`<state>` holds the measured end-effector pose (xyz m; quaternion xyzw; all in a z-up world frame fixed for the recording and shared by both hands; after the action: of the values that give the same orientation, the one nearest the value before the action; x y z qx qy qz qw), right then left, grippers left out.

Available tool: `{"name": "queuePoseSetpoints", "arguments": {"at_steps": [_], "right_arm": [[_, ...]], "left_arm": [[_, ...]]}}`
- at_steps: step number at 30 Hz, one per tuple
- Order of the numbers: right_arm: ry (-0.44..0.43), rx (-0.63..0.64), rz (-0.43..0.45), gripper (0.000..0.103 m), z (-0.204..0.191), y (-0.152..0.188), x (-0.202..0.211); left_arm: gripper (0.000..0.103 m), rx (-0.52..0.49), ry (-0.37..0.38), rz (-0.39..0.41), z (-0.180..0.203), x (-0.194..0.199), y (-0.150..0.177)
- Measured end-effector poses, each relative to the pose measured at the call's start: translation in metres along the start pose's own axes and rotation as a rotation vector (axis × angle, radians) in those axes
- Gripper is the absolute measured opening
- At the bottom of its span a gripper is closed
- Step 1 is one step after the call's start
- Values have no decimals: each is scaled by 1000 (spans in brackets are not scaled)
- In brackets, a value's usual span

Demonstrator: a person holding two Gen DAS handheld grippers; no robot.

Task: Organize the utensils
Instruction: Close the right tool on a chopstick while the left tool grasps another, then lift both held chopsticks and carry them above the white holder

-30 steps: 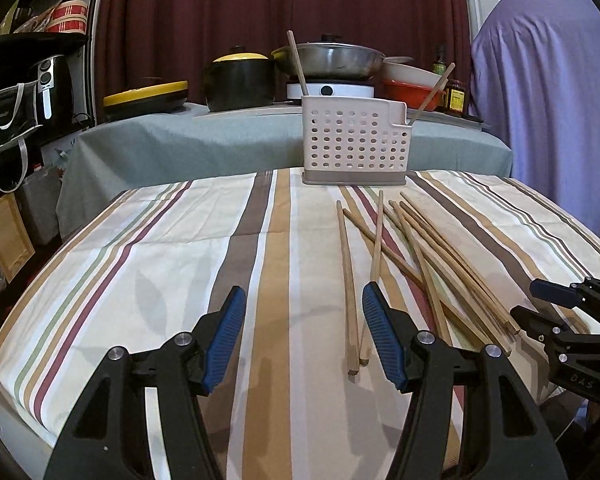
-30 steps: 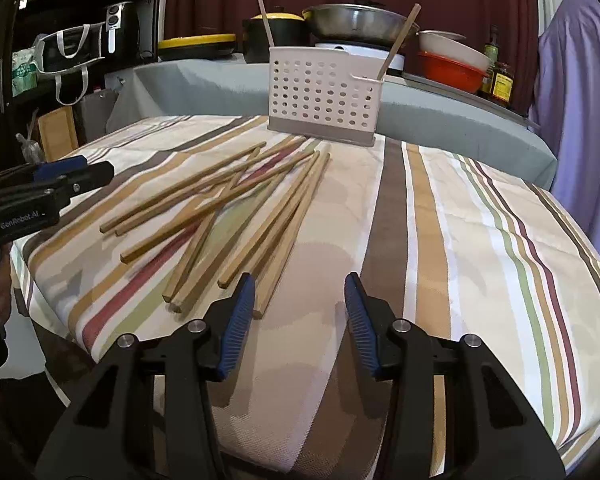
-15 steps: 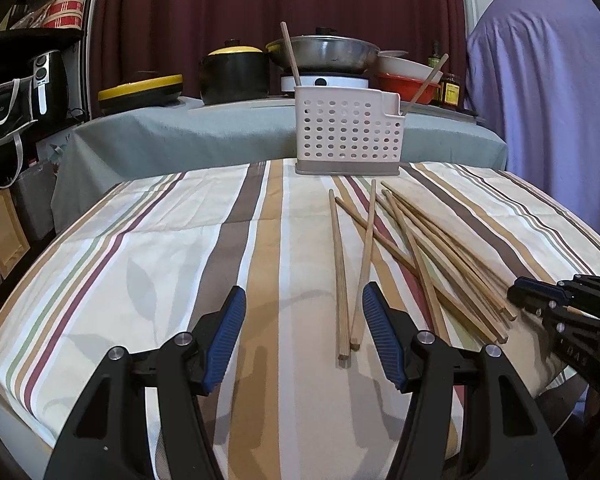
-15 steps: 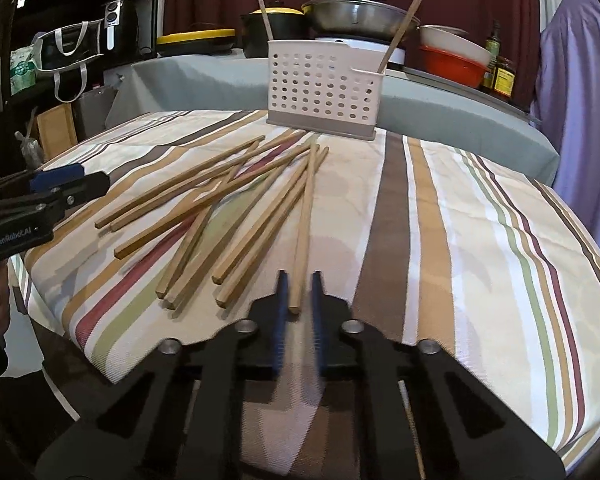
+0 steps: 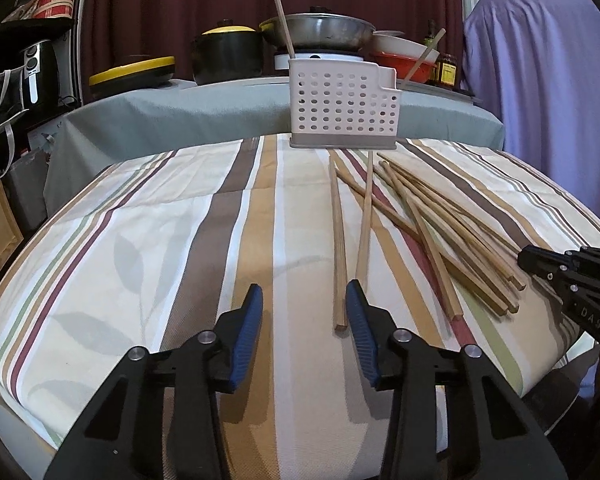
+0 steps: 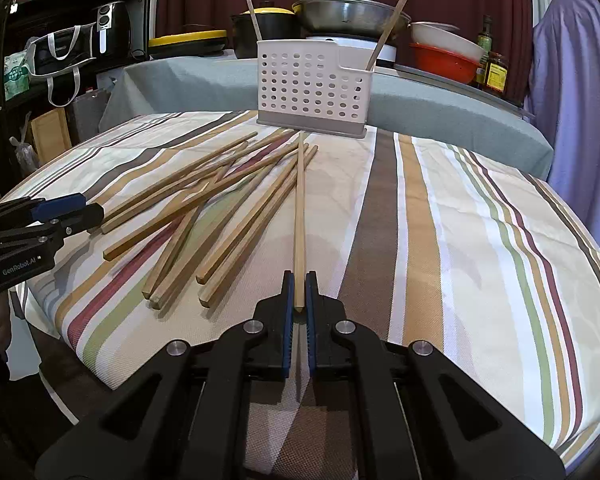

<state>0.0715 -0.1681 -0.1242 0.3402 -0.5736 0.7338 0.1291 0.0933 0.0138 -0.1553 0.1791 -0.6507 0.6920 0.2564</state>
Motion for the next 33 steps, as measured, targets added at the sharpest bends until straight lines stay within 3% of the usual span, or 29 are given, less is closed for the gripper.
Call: {"name": "queuePoseSetpoints", "arguments": {"at_steps": [9,20,33], "right_arm": [[0,0,0,6,-1,0,0],[0,-1,1,6,-1,0,0],[16,0,49,6,0,-10,13]], "left_arm": [[34,-33,14,-8,6,0,5],[9,-45,20,-6,9,0,5],[7,-43,35,56,12,16,-11]]}}
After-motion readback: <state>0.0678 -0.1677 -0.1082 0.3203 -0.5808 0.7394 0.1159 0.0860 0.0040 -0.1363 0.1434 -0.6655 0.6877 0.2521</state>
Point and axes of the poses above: each gripper's, at about its wrist camera, not at the fingertips, and x roughly against the way its jaws point, z to its right, y to its underside, the point moved 6 cm from there along -x, roughly the way its jaws point, and after that the axes turned 7 degrees about x, right-handed, at the moved point
